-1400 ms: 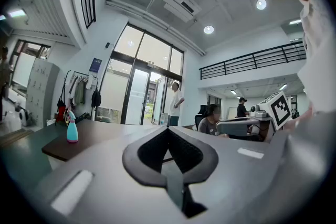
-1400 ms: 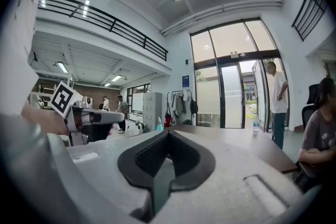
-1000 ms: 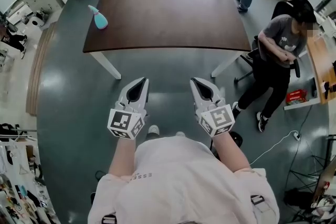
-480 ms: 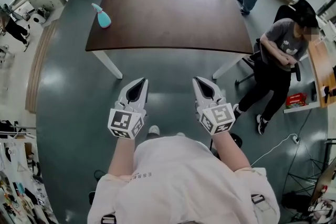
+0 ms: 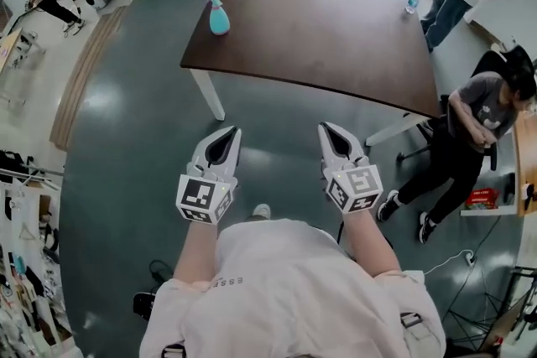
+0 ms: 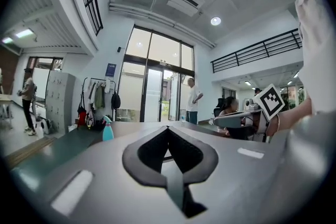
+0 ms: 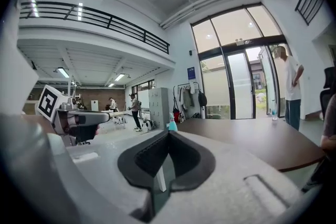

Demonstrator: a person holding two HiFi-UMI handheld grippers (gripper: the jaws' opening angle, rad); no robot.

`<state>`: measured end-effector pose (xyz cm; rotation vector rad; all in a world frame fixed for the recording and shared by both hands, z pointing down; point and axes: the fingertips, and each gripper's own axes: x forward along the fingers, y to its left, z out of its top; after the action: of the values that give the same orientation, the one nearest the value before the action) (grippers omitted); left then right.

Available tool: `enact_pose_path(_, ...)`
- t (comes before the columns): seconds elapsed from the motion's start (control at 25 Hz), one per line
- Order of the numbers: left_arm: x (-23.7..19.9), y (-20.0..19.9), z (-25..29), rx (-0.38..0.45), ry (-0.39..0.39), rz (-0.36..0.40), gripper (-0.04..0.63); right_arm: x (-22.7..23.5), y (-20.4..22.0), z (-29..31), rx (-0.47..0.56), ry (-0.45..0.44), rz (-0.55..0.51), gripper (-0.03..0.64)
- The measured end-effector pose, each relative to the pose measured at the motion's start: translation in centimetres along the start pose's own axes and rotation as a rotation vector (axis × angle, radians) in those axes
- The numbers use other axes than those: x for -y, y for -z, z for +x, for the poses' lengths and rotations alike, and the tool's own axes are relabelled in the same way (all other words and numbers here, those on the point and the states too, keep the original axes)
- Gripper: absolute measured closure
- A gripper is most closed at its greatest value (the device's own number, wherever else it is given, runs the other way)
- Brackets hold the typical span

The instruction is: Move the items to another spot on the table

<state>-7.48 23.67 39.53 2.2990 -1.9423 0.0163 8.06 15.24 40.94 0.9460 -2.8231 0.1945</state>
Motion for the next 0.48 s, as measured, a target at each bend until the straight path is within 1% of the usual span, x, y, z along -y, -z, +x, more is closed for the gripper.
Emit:
enact_pose_path(0.08,-2.0,0.0,-1.2,0.004,-0.026,-0.015,0.578,-1.4,-0.1,1.6,0.000,-0.017,0.004,0.629)
enact_pose_path(0.2,-5.0,0.1,-3.1,0.003,-0.084,-0.023,0.578,-3.6,-0.1,3.7,-0.010,-0.052,0.004,0.629)
enact_pose_path(0.36,-8.8,0.7,-5.2,0.001,-0.168,-0.053,0.578,-6.2,0.9,6.8,-0.062,-0.117,-0.003,0.629)
enact_pose_path(0.48,-11.1,1.7,-5.7,-0.002,-0.216,-0.085,0.578,-7.2,1.6,9.5,-0.098,-0.160,-0.015,0.629)
